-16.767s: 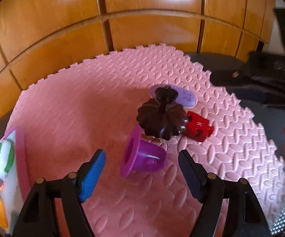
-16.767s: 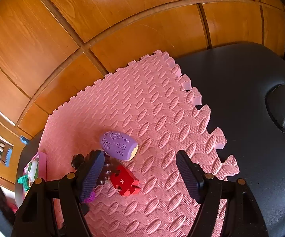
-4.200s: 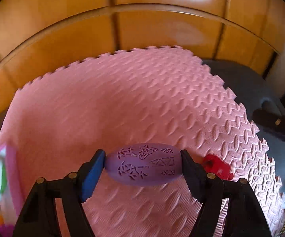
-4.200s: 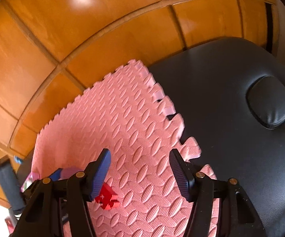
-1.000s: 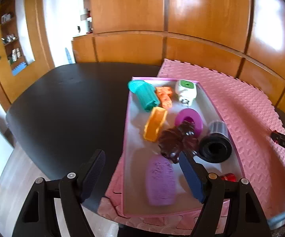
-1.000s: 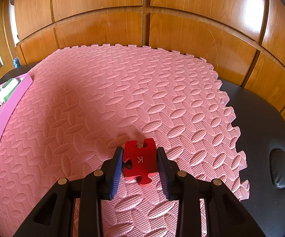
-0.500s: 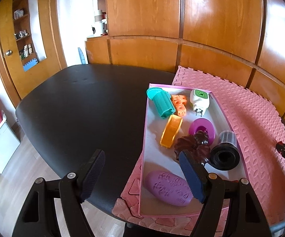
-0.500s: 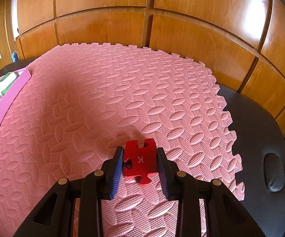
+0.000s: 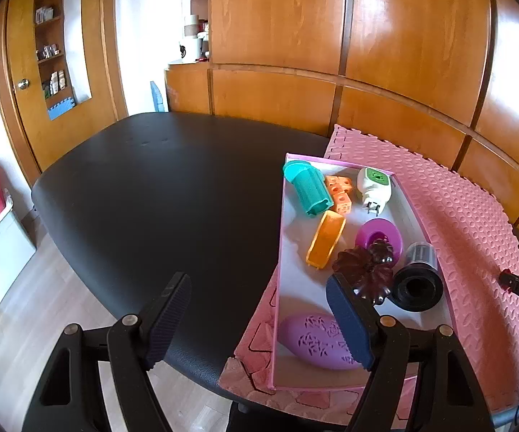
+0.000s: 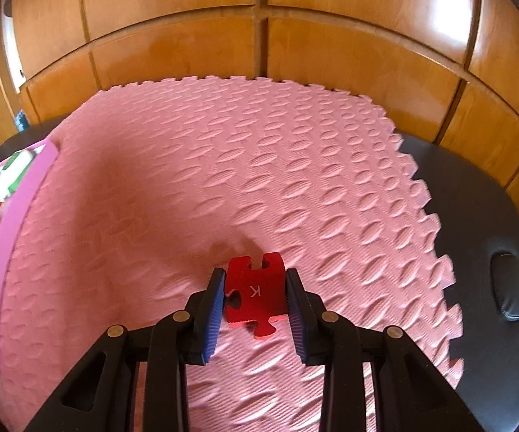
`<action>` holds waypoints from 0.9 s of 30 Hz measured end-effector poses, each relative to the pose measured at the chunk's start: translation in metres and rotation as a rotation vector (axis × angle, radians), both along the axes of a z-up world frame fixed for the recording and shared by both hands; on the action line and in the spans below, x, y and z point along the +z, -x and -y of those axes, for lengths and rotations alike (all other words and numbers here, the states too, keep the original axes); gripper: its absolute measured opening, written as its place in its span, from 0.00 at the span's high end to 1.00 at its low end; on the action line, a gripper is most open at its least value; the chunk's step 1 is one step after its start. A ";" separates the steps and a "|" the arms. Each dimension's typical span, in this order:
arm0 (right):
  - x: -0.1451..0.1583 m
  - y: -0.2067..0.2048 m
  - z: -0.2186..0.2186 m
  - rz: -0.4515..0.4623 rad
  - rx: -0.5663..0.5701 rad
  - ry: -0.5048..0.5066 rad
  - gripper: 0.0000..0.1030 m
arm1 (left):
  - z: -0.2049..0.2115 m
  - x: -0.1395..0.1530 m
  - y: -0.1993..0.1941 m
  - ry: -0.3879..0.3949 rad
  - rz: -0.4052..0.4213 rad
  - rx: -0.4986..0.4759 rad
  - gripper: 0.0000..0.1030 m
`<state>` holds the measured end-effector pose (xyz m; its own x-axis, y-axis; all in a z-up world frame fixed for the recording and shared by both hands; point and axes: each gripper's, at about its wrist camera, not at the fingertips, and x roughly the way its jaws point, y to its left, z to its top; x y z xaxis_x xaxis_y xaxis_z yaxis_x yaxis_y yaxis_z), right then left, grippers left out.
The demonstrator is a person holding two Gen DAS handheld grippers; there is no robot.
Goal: Organize rigid objects
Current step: 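Carry the red K puzzle piece into the box and release it with the right tool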
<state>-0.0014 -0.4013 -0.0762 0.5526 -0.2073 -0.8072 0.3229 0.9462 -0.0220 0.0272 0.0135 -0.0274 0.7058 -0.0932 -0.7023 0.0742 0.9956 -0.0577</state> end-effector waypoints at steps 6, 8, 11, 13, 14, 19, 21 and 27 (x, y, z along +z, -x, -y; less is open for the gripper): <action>0.022 -0.012 -0.040 0.054 0.099 -0.053 0.69 | -0.005 -0.003 0.000 0.006 -0.010 0.010 0.24; 0.033 -0.018 -0.059 0.078 0.148 -0.061 0.69 | -0.007 -0.004 0.000 0.007 -0.013 0.012 0.24; 0.049 -0.027 -0.087 0.112 0.224 -0.080 0.69 | -0.009 -0.005 0.001 0.011 -0.014 0.017 0.24; 0.060 -0.034 -0.107 0.134 0.274 -0.093 0.69 | -0.011 -0.005 0.001 0.012 -0.015 0.021 0.24; 0.065 -0.038 -0.117 0.143 0.302 -0.102 0.69 | -0.012 -0.006 0.001 0.013 -0.016 0.023 0.24; 0.081 -0.057 -0.172 0.173 0.432 -0.132 0.69 | -0.018 -0.008 0.001 0.018 -0.022 0.038 0.24; 0.083 -0.063 -0.189 0.174 0.472 -0.139 0.69 | -0.023 -0.010 0.000 0.023 -0.027 0.054 0.24; 0.084 -0.080 -0.240 0.169 0.579 -0.156 0.69 | -0.035 -0.013 -0.003 0.030 -0.031 0.091 0.24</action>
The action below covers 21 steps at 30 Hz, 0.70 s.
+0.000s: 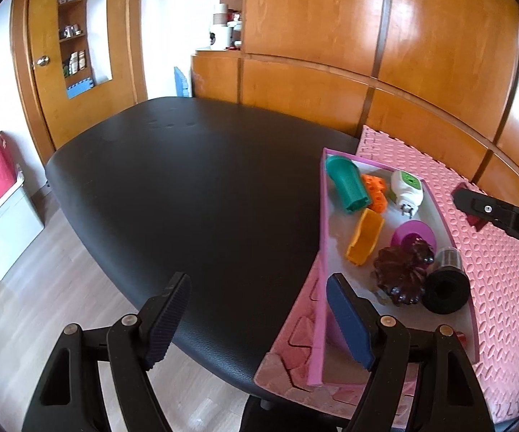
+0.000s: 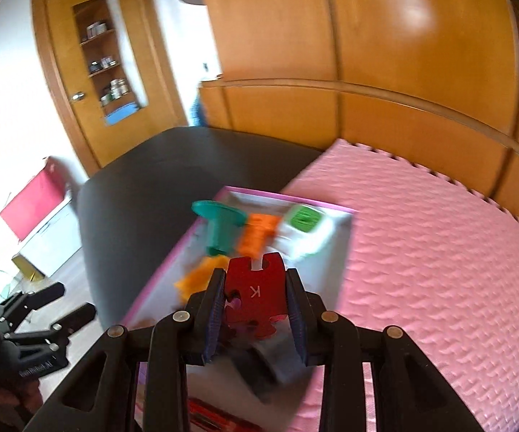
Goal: Organize rigid objects
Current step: 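Carry the red K puzzle piece into the box and release it with the right tool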
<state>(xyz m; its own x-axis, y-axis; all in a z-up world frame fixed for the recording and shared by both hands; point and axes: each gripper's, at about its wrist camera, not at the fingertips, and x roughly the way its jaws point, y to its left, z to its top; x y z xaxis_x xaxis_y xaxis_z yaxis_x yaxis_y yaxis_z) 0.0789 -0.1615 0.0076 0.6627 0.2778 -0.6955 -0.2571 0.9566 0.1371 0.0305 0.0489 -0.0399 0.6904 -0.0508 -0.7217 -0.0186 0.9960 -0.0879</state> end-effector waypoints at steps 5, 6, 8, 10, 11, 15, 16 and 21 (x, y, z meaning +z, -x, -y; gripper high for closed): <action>-0.005 -0.013 -0.029 -0.020 0.059 -0.013 0.69 | -0.008 -0.003 -0.003 0.004 -0.010 0.021 0.24; -0.006 -0.014 -0.034 -0.022 0.076 -0.016 0.69 | -0.008 -0.004 -0.004 0.006 -0.012 0.024 0.24; -0.008 -0.017 -0.044 -0.026 0.110 -0.013 0.69 | -0.010 -0.006 -0.004 0.009 -0.016 0.029 0.24; -0.013 -0.020 -0.053 -0.028 0.125 0.003 0.69 | -0.011 -0.007 -0.005 0.009 -0.018 0.031 0.24; -0.015 -0.022 -0.056 -0.033 0.128 0.006 0.69 | -0.012 -0.007 -0.005 0.010 -0.020 0.031 0.24; -0.034 -0.036 -0.063 -0.074 0.120 0.047 0.69 | -0.012 -0.009 -0.006 0.012 -0.028 0.032 0.24; -0.041 -0.040 -0.064 -0.104 0.125 0.046 0.69 | -0.011 -0.010 -0.007 0.013 -0.032 0.030 0.24; -0.066 -0.042 -0.062 -0.144 0.109 0.074 0.70 | -0.012 -0.012 -0.007 0.013 -0.037 0.027 0.24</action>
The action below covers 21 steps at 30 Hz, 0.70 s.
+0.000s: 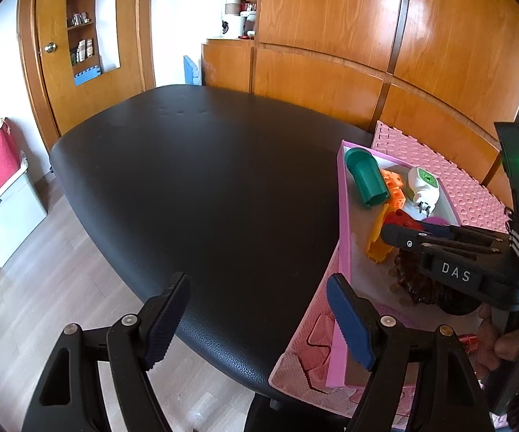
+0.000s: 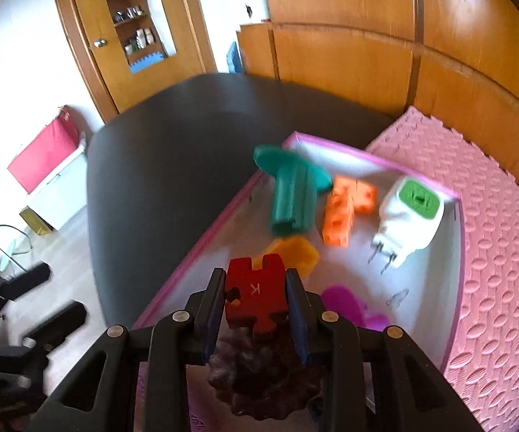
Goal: Organize rigid objects
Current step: 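Carry the red K puzzle piece into the box and release it with the right tool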
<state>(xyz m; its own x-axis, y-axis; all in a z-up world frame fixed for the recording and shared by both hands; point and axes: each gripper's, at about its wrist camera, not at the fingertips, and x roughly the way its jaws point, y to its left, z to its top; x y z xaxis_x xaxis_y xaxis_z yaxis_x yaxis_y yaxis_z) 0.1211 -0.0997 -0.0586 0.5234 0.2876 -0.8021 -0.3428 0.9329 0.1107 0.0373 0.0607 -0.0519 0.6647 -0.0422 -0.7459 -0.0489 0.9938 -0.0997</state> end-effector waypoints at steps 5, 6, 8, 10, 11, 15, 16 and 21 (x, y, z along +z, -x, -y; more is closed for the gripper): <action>-0.002 -0.002 0.008 -0.026 -0.015 -0.034 0.68 | 0.002 0.001 0.000 -0.001 -0.001 -0.003 0.19; -0.002 -0.002 0.009 -0.031 -0.020 -0.041 0.65 | 0.002 0.001 -0.001 -0.002 0.001 -0.003 0.18; -0.002 -0.001 0.011 -0.039 -0.032 -0.054 0.62 | 0.003 0.003 0.000 -0.007 0.009 -0.006 0.16; -0.002 0.000 0.014 -0.045 -0.043 -0.066 0.60 | 0.005 0.004 0.000 -0.013 0.013 -0.007 0.15; -0.002 0.000 0.015 -0.045 -0.049 -0.072 0.60 | 0.006 0.004 0.000 -0.015 0.013 -0.008 0.15; 0.005 0.007 0.020 -0.027 -0.073 -0.084 0.57 | 0.009 0.007 0.000 -0.022 0.022 -0.012 0.15; 0.007 0.009 0.022 -0.019 -0.083 -0.085 0.57 | 0.010 0.008 0.001 -0.023 0.025 -0.014 0.15; 0.023 0.022 0.029 0.036 -0.117 -0.084 0.56 | 0.018 0.016 0.004 -0.029 0.051 -0.032 0.12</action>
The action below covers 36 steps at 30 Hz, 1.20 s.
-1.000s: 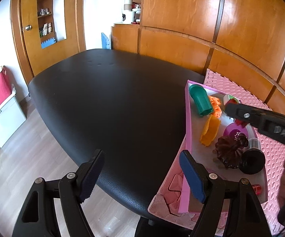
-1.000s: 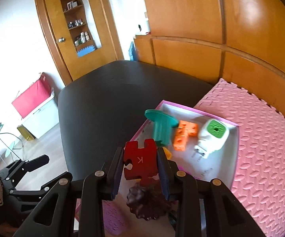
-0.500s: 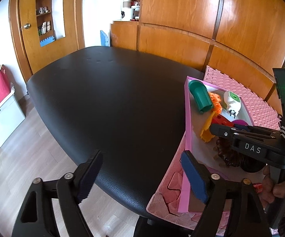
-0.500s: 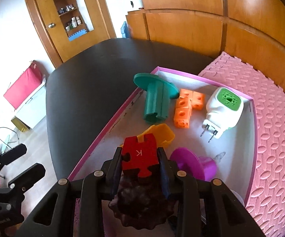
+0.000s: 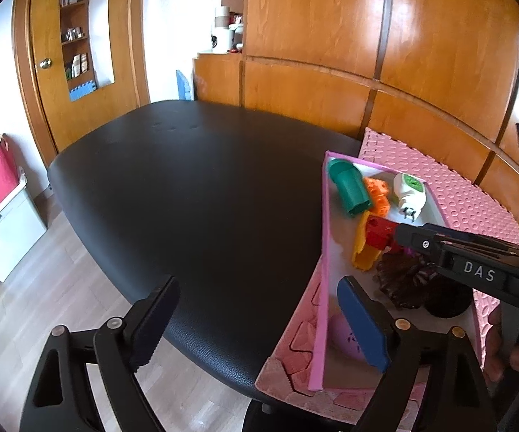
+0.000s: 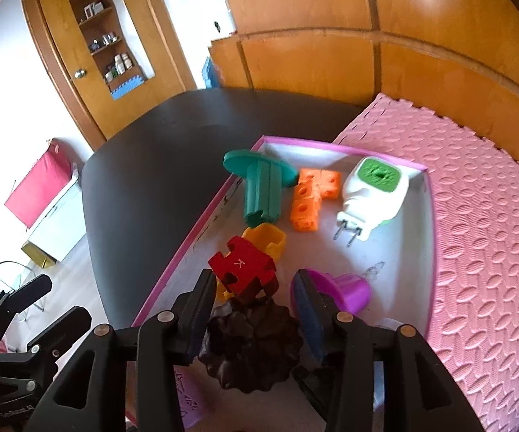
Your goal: Organize rigid objects
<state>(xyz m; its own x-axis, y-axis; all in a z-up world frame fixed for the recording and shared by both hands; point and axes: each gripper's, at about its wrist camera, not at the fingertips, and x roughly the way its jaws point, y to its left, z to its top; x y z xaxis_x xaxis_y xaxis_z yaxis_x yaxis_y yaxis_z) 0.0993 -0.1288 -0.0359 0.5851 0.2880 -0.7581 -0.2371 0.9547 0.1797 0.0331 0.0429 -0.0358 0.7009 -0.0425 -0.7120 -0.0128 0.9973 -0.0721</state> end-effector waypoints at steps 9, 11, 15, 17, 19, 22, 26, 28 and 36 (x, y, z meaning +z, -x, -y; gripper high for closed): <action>0.024 0.047 0.027 0.124 -0.188 0.050 0.56 | 0.018 0.016 0.016 -0.009 0.058 -0.033 0.00; 0.023 0.055 0.033 0.134 -0.229 0.061 0.56 | 0.023 0.020 0.020 -0.017 0.069 -0.039 0.00; 0.022 0.071 0.038 0.157 -0.275 0.096 0.56 | 0.031 0.024 0.028 -0.033 0.085 -0.038 0.00; 0.020 0.075 0.037 0.165 -0.287 0.111 0.56 | 0.037 0.025 0.032 -0.050 0.085 -0.023 0.00; 0.021 0.079 0.037 0.178 -0.292 0.124 0.56 | 0.040 0.025 0.034 -0.065 0.080 -0.016 0.00; 0.024 0.083 0.036 0.191 -0.291 0.124 0.56 | 0.044 0.025 0.038 -0.080 0.074 -0.011 0.00; 0.027 0.088 0.034 0.201 -0.285 0.124 0.56 | 0.045 0.027 0.044 -0.086 0.086 -0.004 0.00; 0.027 0.090 0.033 0.203 -0.283 0.125 0.56 | 0.045 0.029 0.046 -0.088 0.096 -0.002 0.00; 0.031 0.097 0.032 0.218 -0.284 0.126 0.56 | 0.047 0.034 0.051 -0.081 0.111 -0.013 0.00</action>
